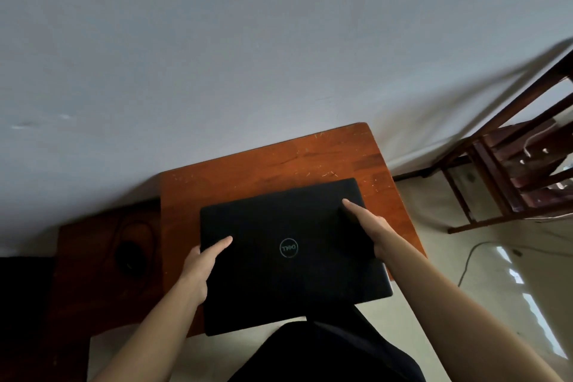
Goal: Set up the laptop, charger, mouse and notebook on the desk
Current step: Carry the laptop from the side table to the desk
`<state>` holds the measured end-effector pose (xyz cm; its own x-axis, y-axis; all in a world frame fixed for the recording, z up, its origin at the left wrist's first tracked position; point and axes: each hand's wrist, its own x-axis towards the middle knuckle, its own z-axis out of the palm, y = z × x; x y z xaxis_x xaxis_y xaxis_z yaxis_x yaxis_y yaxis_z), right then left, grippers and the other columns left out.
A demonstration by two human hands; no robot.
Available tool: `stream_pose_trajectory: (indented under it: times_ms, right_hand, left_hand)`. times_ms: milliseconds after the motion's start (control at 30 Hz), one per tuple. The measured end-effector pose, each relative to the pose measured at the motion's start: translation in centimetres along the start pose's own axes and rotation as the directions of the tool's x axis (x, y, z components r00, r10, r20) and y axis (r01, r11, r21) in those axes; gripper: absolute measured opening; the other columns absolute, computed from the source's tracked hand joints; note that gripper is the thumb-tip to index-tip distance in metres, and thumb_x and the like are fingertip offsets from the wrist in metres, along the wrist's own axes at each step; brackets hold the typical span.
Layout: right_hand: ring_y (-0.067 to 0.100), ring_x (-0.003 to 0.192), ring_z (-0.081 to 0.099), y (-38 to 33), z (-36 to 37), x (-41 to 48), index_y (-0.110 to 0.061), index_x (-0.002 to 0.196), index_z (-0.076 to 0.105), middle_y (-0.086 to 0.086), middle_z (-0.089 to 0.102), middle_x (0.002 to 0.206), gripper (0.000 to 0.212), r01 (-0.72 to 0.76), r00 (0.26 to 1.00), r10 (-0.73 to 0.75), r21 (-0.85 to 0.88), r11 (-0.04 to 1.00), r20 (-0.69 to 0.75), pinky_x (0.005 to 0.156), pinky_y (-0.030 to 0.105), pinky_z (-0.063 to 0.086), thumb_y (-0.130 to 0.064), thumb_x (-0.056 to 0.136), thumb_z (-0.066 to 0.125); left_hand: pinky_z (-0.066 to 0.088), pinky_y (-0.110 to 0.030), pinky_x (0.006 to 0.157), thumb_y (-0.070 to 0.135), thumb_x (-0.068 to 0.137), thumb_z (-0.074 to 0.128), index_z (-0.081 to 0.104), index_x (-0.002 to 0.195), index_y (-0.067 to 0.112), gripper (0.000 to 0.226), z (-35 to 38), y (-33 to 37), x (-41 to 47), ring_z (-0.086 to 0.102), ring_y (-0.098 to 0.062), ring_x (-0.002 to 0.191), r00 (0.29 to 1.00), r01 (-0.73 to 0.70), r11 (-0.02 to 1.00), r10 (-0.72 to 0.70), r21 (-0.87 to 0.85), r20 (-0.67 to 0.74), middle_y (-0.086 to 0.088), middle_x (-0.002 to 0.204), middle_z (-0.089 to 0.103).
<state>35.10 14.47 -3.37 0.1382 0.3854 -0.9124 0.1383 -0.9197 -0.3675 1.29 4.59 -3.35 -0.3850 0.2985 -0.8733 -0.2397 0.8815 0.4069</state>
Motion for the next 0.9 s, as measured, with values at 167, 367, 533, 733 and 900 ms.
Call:
stream_pose_trajectory:
  times_ms: [167,367,533,733,900]
  right_hand:
    - [0.026,0.084,0.076,2.0,-2.6,-4.6,-0.031,0.116,0.067,0.003,0.077,0.097,0.078,0.097,0.973,-0.13,0.169,0.981,0.193,0.061,0.035,0.061,-0.089,0.066,0.059]
    - [0.032,0.119,0.047,7.5,-8.2,-10.7,-0.04,0.143,0.045,0.006,0.047,0.134,0.115,0.154,0.971,-0.18,0.167,0.974,0.155,0.089,0.049,0.046,-0.104,0.048,0.049]
    - [0.041,0.127,0.046,15.9,-14.0,-14.4,-0.047,0.149,0.036,0.013,0.045,0.142,0.11,0.167,0.983,-0.182,0.33,0.929,0.015,0.11,0.061,0.034,-0.101,0.053,0.049]
    - [0.047,0.139,0.035,27.2,-22.2,-18.6,-0.041,0.154,0.029,0.019,0.033,0.157,0.113,0.121,0.992,-0.076,0.58,0.806,-0.101,0.105,0.073,0.028,-0.099,0.059,0.046]
    - [0.05,0.139,0.035,34.5,-28.2,-21.4,-0.039,0.154,0.031,0.019,0.034,0.157,0.12,0.178,0.982,-0.08,0.692,0.699,-0.172,0.102,0.077,0.027,-0.1,0.053,0.049]
  left_hand:
    - [0.04,-0.054,0.101,0.078,0.062,0.072,0.045,0.145,0.033,0.099,-2.3,0.0,-3.2,0.043,-0.028,0.136,0.984,-0.012,1.0,0.009,0.015,0.179,-0.004,0.152,0.042]
    - [0.019,-0.065,0.114,0.087,0.057,0.064,0.017,0.157,0.033,0.123,-2.3,-0.9,-6.8,0.012,-0.035,0.151,0.906,-0.147,0.979,0.077,0.141,0.416,-0.01,0.166,0.01]
    - [0.014,-0.067,0.114,0.094,0.062,0.047,0.022,0.156,0.036,0.113,3.6,-2.4,-8.9,0.013,-0.034,0.151,0.821,-0.234,0.94,0.056,0.246,0.568,-0.005,0.165,0.017]
    - [0.023,-0.065,0.115,0.092,0.064,0.045,0.026,0.156,0.032,0.111,13.0,-4.5,-13.4,0.03,-0.038,0.146,0.697,-0.242,0.92,-0.057,0.309,0.715,-0.007,0.16,0.033]
    - [0.011,-0.065,0.116,0.094,0.069,0.039,0.022,0.156,0.037,0.105,21.4,-5.9,-18.9,0.012,-0.037,0.151,0.66,-0.416,0.767,-0.116,0.489,0.743,-0.007,0.166,0.016]
